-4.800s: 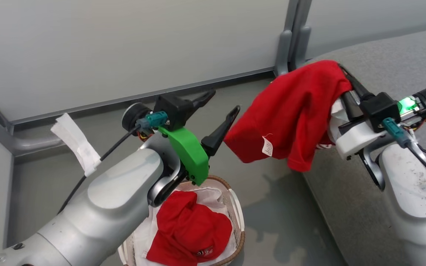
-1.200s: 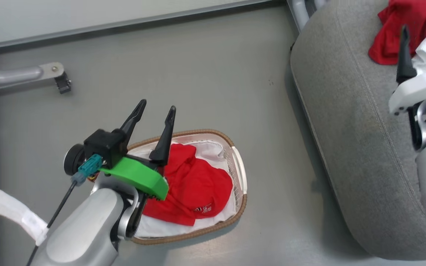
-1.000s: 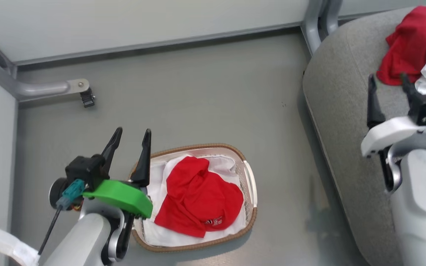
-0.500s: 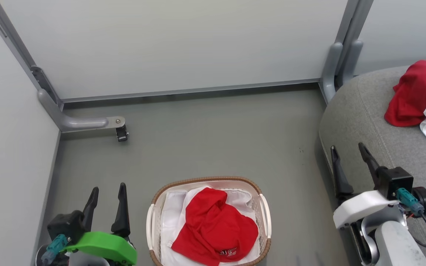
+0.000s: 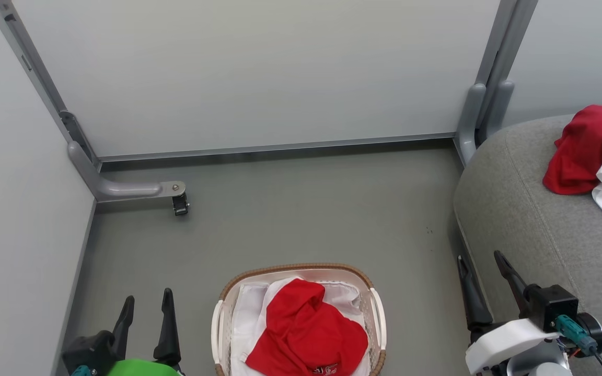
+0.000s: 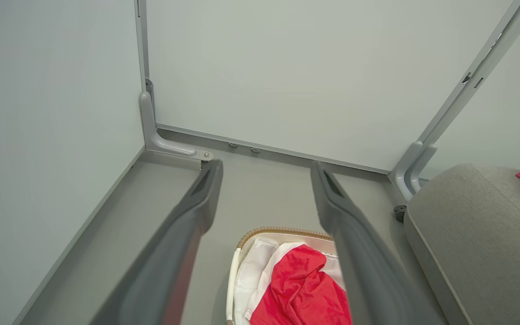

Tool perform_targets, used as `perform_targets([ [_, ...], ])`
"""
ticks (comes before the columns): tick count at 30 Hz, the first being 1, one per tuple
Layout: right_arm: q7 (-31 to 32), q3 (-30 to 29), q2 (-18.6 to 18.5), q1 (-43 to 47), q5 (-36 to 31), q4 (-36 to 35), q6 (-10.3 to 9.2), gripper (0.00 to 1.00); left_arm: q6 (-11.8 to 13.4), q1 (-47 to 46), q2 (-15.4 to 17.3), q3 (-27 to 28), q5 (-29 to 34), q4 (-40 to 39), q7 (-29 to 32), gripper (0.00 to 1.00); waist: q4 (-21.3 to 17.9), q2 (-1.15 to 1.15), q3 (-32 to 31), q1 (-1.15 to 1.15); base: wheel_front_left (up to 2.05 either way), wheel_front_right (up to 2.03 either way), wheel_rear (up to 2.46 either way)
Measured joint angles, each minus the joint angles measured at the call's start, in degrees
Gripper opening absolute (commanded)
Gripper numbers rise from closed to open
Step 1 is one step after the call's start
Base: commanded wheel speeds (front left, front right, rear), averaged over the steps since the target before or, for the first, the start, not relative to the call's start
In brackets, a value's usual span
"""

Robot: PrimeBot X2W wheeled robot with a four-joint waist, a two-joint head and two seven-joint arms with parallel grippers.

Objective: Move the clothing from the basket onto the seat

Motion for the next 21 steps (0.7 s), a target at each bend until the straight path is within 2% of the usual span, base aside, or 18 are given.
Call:
perform_targets([
  [21, 0.0, 0.4, 0.0, 1.3, 0.4, 0.5, 0.0, 1.0, -2.3, 1.3, -2.1, 1.3, 2.6, 1.8, 0.0, 1.0, -0.2, 0.0, -0.7, 0.0, 0.0, 0.0, 0.0],
])
